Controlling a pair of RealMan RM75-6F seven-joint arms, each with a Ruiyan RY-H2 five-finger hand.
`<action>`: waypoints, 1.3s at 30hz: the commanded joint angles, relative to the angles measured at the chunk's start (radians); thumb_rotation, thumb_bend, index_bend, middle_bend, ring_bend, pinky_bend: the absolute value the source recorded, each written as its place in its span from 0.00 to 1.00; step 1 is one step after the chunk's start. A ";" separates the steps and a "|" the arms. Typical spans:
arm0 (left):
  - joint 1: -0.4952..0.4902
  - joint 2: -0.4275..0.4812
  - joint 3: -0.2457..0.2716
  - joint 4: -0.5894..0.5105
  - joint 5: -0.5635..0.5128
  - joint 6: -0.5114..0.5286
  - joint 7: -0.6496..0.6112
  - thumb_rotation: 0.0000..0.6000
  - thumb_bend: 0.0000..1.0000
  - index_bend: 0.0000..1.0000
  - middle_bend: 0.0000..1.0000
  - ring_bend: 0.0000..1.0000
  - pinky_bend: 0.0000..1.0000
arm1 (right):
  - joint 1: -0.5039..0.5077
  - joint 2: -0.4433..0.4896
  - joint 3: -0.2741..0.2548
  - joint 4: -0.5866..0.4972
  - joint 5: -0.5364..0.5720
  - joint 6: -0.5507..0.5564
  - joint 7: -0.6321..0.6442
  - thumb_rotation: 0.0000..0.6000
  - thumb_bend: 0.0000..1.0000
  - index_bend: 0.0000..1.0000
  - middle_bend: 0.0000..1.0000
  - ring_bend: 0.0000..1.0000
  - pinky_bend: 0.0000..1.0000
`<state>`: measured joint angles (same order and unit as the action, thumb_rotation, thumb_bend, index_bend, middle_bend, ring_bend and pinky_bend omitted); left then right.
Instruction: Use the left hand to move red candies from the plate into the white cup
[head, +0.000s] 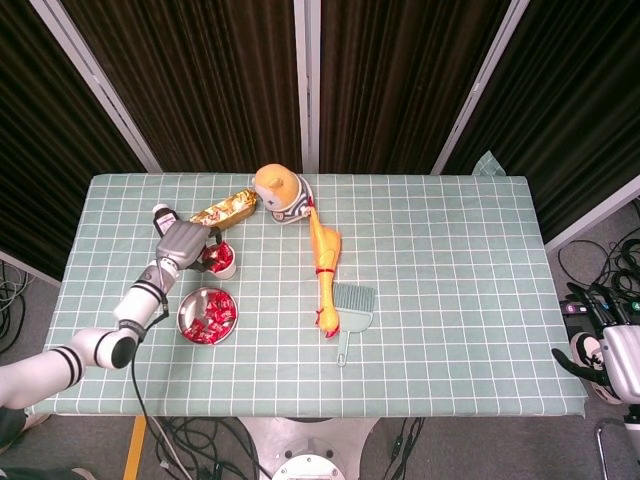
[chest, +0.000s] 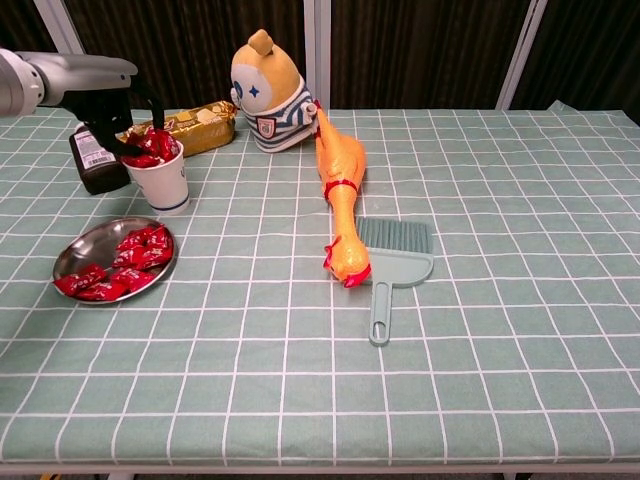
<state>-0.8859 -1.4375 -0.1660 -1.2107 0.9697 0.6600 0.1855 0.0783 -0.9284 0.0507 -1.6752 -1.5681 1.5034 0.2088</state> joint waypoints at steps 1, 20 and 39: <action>0.004 0.008 0.001 -0.011 -0.003 0.008 0.000 1.00 0.34 0.40 0.99 0.95 1.00 | 0.001 0.000 0.001 0.001 0.000 -0.001 0.001 1.00 0.10 0.11 0.25 0.08 0.37; 0.186 0.193 -0.016 -0.255 0.021 0.266 -0.103 1.00 0.33 0.34 0.93 0.89 1.00 | -0.005 0.004 -0.001 0.006 -0.003 0.008 0.011 1.00 0.10 0.11 0.25 0.08 0.37; 0.629 0.199 0.176 -0.318 0.268 0.844 -0.108 1.00 0.21 0.32 0.33 0.25 0.36 | 0.002 -0.067 -0.014 0.097 -0.013 -0.007 0.042 1.00 0.16 0.09 0.13 0.00 0.13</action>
<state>-0.2942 -1.2300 -0.0168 -1.5239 1.2039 1.4628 0.0850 0.0837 -0.9894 0.0394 -1.5825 -1.5837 1.4949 0.2513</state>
